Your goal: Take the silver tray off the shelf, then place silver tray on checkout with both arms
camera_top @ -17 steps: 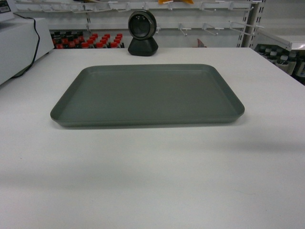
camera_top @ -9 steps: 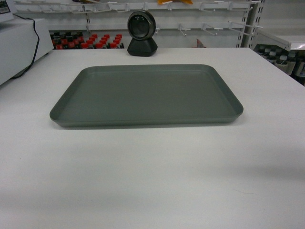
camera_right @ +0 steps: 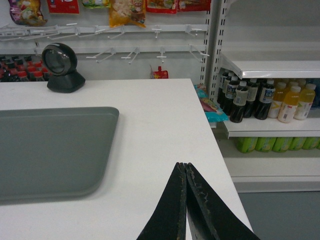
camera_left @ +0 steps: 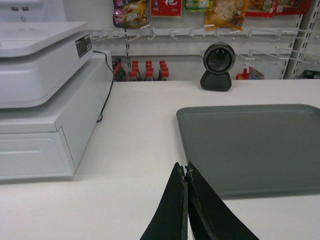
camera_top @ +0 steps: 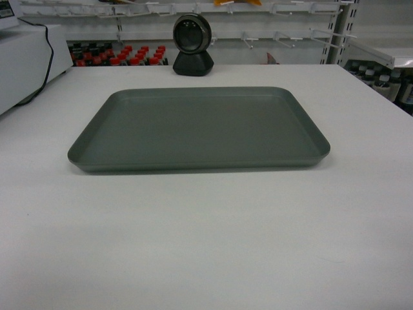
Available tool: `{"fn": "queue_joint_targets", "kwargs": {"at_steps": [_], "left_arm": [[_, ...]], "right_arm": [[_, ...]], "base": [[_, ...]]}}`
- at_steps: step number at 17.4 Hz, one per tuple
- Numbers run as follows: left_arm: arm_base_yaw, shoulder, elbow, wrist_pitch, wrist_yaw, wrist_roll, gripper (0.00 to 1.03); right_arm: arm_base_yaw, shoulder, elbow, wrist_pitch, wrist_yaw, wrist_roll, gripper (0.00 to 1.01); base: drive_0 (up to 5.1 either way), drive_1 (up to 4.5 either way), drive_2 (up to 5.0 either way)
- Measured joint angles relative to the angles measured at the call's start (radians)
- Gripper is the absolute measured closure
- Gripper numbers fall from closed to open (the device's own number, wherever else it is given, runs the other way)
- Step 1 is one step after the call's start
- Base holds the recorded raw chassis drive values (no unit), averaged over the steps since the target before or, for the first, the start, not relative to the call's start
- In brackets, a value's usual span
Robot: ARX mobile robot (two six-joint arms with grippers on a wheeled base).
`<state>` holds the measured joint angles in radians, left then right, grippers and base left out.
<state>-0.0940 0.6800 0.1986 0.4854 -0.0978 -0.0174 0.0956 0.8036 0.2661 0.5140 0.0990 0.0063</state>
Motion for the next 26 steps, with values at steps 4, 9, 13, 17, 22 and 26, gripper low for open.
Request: {"fn": "queue_joint_targets", "kwargs": {"at_steps": [4, 9, 13, 17, 22, 26], "left_arm": [[0.101, -0.076, -0.063, -0.026, 0.082, 0.000, 1.02], [0.091, -0.165, -0.108, -0.067, 0.098, 0.000, 1.02], [0.091, -0.296, -0.151, -0.150, 0.098, 0.000, 1.02], [0.091, -0.364, -0.187, -0.173, 0.098, 0.000, 1.02], [0.091, -0.462, -0.187, -0.267, 0.098, 0.000, 1.02], [0.091, -0.532, -0.186, -0.352, 0.097, 0.000, 1.02]], "right_arm": [[-0.082, -0.100, -0.075, 0.003, -0.087, 0.000, 1.00], [-0.096, -0.182, -0.142, -0.024, -0.099, 0.000, 1.00], [-0.096, -0.326, -0.207, -0.104, -0.099, 0.000, 1.00], [-0.096, -0.423, -0.229, -0.174, -0.099, 0.000, 1.00], [-0.096, -0.521, -0.254, -0.227, -0.099, 0.000, 1.00], [-0.096, -0.591, -0.254, -0.299, -0.099, 0.000, 1.00]], "base": [[0.0, 0.00, 0.0], [0.0, 0.00, 0.0], [0.0, 0.00, 0.0], [0.0, 0.00, 0.0], [0.0, 0.00, 0.0], [0.0, 0.00, 0.0]]}}
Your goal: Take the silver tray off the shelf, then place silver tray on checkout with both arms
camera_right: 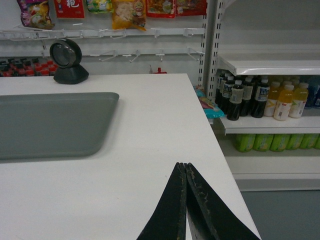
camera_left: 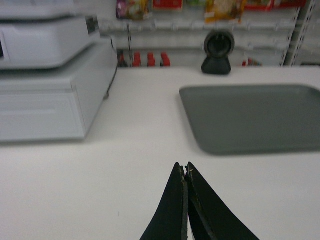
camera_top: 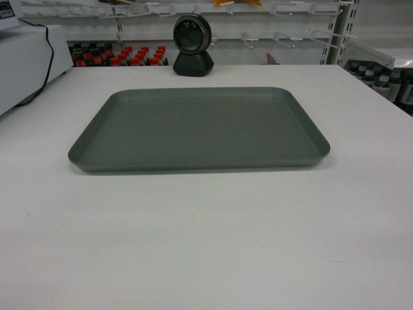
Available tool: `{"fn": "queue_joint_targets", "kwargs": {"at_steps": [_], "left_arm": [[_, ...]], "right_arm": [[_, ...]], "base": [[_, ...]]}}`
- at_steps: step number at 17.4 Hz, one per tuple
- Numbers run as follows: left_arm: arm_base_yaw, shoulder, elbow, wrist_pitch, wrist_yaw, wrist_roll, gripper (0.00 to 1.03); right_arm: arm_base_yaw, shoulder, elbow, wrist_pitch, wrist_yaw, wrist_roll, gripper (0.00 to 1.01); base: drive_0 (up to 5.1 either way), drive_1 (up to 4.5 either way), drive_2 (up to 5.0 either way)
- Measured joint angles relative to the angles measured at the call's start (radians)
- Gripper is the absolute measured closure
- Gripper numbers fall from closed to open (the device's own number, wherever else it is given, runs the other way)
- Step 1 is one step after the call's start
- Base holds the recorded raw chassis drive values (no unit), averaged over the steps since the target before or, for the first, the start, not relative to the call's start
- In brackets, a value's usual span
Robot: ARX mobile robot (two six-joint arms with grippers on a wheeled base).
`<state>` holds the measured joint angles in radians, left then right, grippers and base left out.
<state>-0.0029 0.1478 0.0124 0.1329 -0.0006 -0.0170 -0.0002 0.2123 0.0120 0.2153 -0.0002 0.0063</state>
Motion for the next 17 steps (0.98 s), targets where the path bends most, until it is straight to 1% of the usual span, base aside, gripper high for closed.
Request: {"fn": "queue_joint_targets", "kwargs": {"at_steps": [1, 2, 3, 4, 5, 6, 8, 15, 16, 17], "left_arm": [[0.000, -0.095, 0.000, -0.136, 0.003, 0.000, 1.02], [0.000, -0.139, 0.000, -0.133, 0.000, 0.000, 1.02], [0.000, -0.137, 0.005, -0.128, -0.003, 0.000, 1.02], [0.000, -0.137, 0.000, -0.145, 0.000, 0.001, 1.02], [0.000, -0.137, 0.000, -0.141, 0.000, 0.001, 1.02], [0.000, -0.137, 0.000, -0.133, 0.001, 0.001, 1.02], [0.000, -0.137, 0.000, -0.137, 0.000, 0.001, 1.02], [0.000, -0.137, 0.000, -0.137, 0.000, 0.001, 1.02], [0.000, -0.137, 0.000, -0.137, 0.000, 0.001, 1.02], [0.000, -0.137, 0.000, -0.137, 0.000, 0.000, 0.99]], "right_arm": [[0.000, -0.014, 0.000, -0.017, 0.000, 0.000, 1.00], [0.000, -0.024, 0.000, -0.027, 0.000, 0.000, 1.00], [0.000, -0.038, 0.000, -0.041, 0.000, 0.000, 1.00], [0.000, -0.090, 0.001, -0.119, 0.000, 0.000, 1.00], [0.000, -0.169, 0.001, -0.222, 0.000, 0.000, 1.00], [0.000, -0.208, 0.001, -0.202, 0.000, 0.000, 1.00], [0.000, -0.207, 0.001, -0.226, 0.000, 0.000, 1.00], [0.000, -0.208, 0.001, -0.219, 0.000, 0.000, 1.00], [0.000, -0.208, 0.001, -0.219, 0.000, 0.000, 0.98], [0.000, -0.208, 0.001, -0.219, 0.000, 0.000, 0.84]], "base": [[0.0, 0.00, 0.0], [0.0, 0.00, 0.0], [0.0, 0.00, 0.0], [0.0, 0.00, 0.0], [0.0, 0.00, 0.0], [0.0, 0.00, 0.0], [0.0, 0.00, 0.0], [0.0, 0.00, 0.0], [0.0, 0.00, 0.0], [0.0, 0.00, 0.0]]}}
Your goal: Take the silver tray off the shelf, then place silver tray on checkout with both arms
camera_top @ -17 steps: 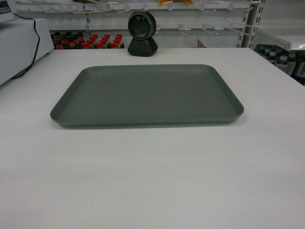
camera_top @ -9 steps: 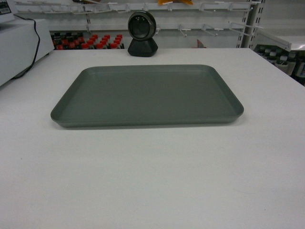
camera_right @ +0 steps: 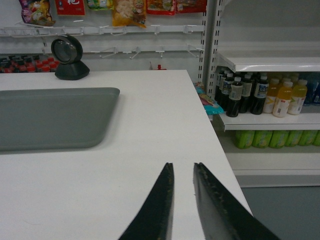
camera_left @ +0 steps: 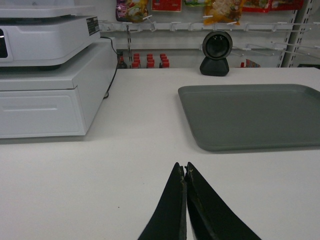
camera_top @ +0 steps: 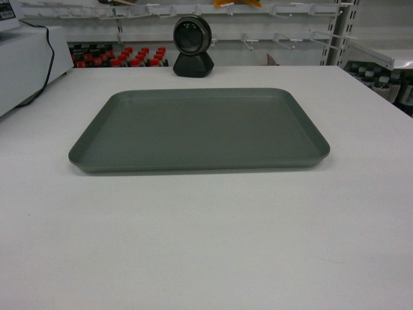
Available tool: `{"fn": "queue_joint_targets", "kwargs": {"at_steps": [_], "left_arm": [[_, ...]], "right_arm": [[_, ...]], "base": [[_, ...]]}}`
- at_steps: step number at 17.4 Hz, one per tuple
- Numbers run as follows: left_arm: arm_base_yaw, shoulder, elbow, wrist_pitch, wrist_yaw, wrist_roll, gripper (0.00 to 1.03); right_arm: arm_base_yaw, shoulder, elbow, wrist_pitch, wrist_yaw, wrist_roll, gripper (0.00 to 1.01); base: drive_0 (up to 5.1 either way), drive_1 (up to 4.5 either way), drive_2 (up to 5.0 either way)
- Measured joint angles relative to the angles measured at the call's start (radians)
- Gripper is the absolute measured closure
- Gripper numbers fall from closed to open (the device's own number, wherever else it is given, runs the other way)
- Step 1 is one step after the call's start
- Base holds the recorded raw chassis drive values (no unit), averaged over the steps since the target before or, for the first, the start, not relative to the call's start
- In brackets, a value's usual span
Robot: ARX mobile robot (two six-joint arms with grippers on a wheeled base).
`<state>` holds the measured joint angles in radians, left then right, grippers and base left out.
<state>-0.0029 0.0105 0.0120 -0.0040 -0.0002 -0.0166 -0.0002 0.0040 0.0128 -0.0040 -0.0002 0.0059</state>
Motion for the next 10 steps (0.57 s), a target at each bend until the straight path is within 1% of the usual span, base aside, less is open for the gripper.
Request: {"fn": "queue_joint_targets", "kwargs": {"at_steps": [2, 3, 4, 6, 7, 8, 9, 10], "left_arm": [[0.000, 0.000, 0.000, 0.000, 0.000, 0.000, 0.74], [0.000, 0.000, 0.000, 0.000, 0.000, 0.000, 0.59], [0.000, 0.000, 0.000, 0.000, 0.000, 0.000, 0.50], [0.000, 0.000, 0.000, 0.000, 0.000, 0.000, 0.20], [0.000, 0.000, 0.000, 0.000, 0.000, 0.000, 0.09], [0.000, 0.000, 0.000, 0.000, 0.000, 0.002, 0.03], [0.000, 0.000, 0.000, 0.000, 0.000, 0.002, 0.06], [0.000, 0.000, 0.000, 0.000, 0.000, 0.002, 0.05]], "right_arm": [[0.000, 0.000, 0.000, 0.000, 0.000, 0.000, 0.59], [0.000, 0.000, 0.000, 0.000, 0.000, 0.000, 0.44], [0.000, 0.000, 0.000, 0.000, 0.000, 0.000, 0.35], [0.000, 0.000, 0.000, 0.000, 0.000, 0.000, 0.04], [0.000, 0.000, 0.000, 0.000, 0.000, 0.000, 0.02], [0.000, 0.000, 0.000, 0.000, 0.000, 0.000, 0.04], [0.000, 0.000, 0.000, 0.000, 0.000, 0.000, 0.03], [0.000, 0.000, 0.000, 0.000, 0.000, 0.000, 0.03]], "base": [[0.0, 0.00, 0.0], [0.0, 0.00, 0.0], [0.0, 0.00, 0.0], [0.0, 0.00, 0.0], [0.0, 0.00, 0.0], [0.0, 0.00, 0.0], [0.0, 0.00, 0.0], [0.0, 0.00, 0.0]]}}
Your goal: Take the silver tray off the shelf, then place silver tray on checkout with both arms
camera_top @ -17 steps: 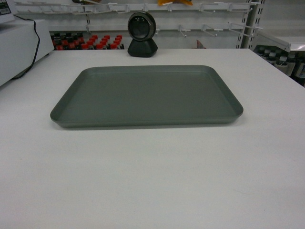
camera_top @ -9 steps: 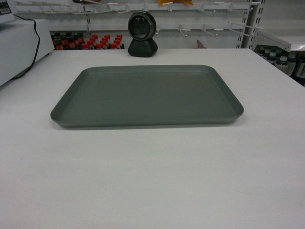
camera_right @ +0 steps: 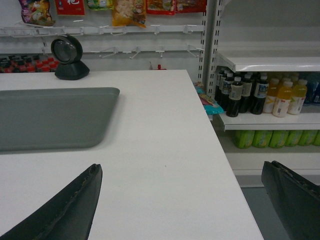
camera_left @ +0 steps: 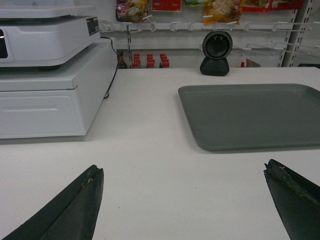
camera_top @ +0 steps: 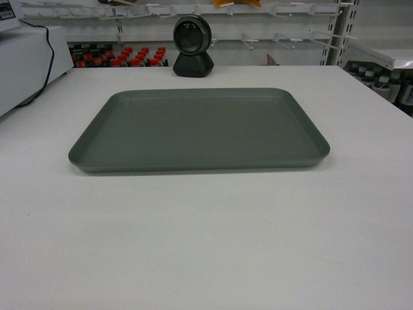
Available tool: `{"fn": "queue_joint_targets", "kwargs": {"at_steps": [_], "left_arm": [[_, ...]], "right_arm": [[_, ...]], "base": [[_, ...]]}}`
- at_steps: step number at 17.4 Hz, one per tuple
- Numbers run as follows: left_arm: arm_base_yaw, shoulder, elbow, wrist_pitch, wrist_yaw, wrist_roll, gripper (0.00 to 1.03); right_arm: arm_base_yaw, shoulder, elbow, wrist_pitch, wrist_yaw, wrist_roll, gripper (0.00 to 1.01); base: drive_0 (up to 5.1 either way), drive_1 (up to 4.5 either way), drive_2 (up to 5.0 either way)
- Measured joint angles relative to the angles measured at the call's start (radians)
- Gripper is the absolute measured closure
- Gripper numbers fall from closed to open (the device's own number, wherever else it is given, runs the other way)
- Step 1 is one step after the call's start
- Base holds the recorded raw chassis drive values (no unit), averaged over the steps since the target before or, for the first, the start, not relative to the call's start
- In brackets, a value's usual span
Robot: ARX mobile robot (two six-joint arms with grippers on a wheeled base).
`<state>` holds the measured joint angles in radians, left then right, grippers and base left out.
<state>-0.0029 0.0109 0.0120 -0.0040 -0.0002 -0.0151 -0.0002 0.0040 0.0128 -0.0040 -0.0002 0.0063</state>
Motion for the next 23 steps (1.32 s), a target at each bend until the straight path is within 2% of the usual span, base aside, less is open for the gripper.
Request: {"fn": "queue_joint_targets", "kwargs": {"at_steps": [5, 23], "left_arm": [[0.000, 0.000, 0.000, 0.000, 0.000, 0.000, 0.05], [0.000, 0.000, 0.000, 0.000, 0.000, 0.000, 0.05]], "right_arm": [[0.000, 0.000, 0.000, 0.000, 0.000, 0.000, 0.03], [0.000, 0.000, 0.000, 0.000, 0.000, 0.000, 0.03]], "base": [[0.0, -0.36, 0.3], [0.0, -4.27, 4.4]]}}
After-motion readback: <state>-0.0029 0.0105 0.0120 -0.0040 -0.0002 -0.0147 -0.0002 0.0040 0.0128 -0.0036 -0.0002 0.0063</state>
